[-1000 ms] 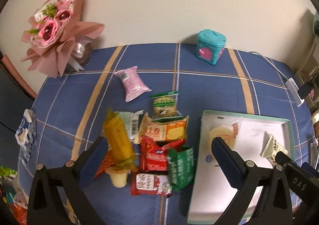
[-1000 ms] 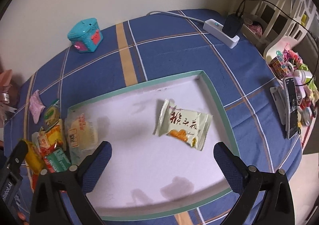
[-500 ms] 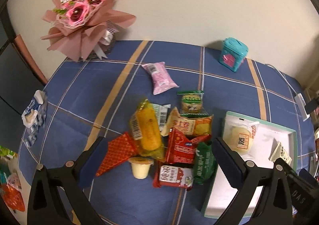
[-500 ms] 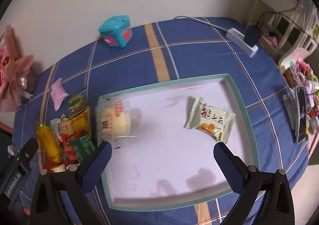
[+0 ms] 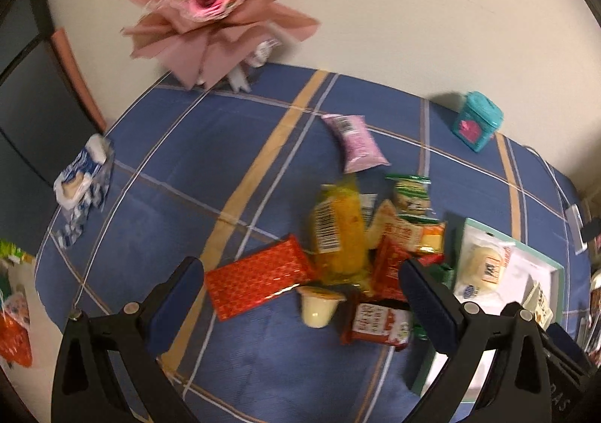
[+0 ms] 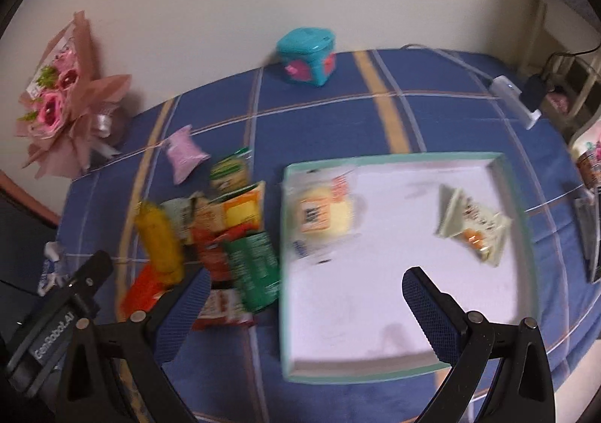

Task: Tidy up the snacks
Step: 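Move the left tool to the red foil bar while the right tool returns to the pile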

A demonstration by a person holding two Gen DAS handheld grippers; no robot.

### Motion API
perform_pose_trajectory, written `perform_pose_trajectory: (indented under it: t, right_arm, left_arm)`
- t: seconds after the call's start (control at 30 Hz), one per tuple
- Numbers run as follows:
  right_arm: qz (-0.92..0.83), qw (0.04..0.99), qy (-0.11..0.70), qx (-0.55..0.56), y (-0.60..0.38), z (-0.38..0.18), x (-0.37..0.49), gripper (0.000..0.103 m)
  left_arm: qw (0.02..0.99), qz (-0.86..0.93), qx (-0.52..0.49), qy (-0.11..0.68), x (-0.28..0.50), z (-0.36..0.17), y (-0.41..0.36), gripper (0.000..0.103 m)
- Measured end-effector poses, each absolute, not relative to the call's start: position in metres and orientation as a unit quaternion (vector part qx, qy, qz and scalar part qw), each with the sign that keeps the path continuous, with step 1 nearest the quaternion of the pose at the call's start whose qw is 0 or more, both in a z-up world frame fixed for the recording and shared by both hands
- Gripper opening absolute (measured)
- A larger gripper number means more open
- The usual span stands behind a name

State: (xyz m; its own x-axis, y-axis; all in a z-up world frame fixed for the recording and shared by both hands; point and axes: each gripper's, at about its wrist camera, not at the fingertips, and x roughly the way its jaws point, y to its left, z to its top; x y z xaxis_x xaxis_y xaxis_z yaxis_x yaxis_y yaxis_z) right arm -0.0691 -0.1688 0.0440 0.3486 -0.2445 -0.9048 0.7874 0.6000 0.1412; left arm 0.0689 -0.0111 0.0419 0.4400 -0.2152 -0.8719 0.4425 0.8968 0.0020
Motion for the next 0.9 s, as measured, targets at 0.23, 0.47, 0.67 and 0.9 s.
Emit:
perform_pose_trajectory:
  t: [0.23,0.47,0.67,0.9]
  right_arm:
    - [-0.313,0.774,0.483,0.264,-0.148,0.038,-0.048,0.103]
    - [-0.285,0.772,0.505,0.262,-0.132,0.025,-0.032,0.103]
    - [-0.264,0.756,0.541,0.258,-0.12,0.001,-0.016,0.102]
    - [-0.252,0.733,0.581,0.249,-0.113,-0.031,-0.002,0.096]
  left_arm:
    - [0.848,-0.152,0.087,0.5,0.093,0.038,0.028,0.103]
    - [0.85,-0.135,0.068,0.505,0.108,0.032,0.05,0.103]
    - [0.836,-0.14,0.093,0.522,0.118,0.01,0.045,0.103]
    - [0.802,-0.161,0.156,0.553,0.125,-0.027,0.025,0.103]
